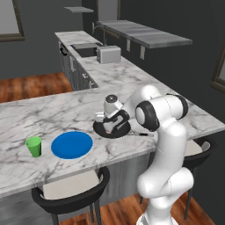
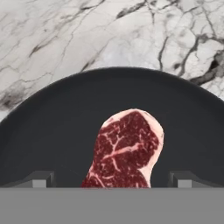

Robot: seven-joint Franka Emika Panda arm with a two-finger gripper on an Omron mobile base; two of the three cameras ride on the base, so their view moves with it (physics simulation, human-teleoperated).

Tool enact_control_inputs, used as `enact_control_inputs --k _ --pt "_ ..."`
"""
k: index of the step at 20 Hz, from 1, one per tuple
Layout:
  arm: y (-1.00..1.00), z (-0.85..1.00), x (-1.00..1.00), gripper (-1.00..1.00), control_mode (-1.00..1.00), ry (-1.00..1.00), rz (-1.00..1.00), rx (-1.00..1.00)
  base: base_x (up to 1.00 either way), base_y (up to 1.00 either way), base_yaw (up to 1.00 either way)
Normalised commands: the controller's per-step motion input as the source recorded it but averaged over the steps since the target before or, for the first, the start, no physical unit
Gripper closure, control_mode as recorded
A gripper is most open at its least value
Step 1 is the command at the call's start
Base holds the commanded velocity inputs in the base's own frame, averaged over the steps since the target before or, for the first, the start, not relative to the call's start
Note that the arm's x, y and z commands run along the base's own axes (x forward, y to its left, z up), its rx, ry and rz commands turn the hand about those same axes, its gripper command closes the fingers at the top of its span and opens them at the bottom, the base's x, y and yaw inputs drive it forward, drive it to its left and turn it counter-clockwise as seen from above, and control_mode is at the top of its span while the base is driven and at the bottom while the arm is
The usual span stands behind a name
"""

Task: Pick up the pan with the steak in it and place it on the dining table. Then place the steak on the plate.

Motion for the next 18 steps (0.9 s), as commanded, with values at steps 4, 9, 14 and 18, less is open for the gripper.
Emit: enact_control_inputs --k 4,9,14,18 --pt "0.0 -0.21 0.02 -1.0 -1.0 0.0 -0.02 0.0 0.0 0.0 0.0" --pt "0.0 -0.19 0.01 -1.0 -1.0 0.0 -0.02 0.0 0.0 0.0 0.0" --pt "0.0 -0.18 0.03 -1.0 -1.0 0.0 -0.02 0.0 0.0 0.0 0.0" --pt "0.0 -0.21 0.02 -1.0 -1.0 0.0 -0.03 0.0 0.0 0.0 0.0"
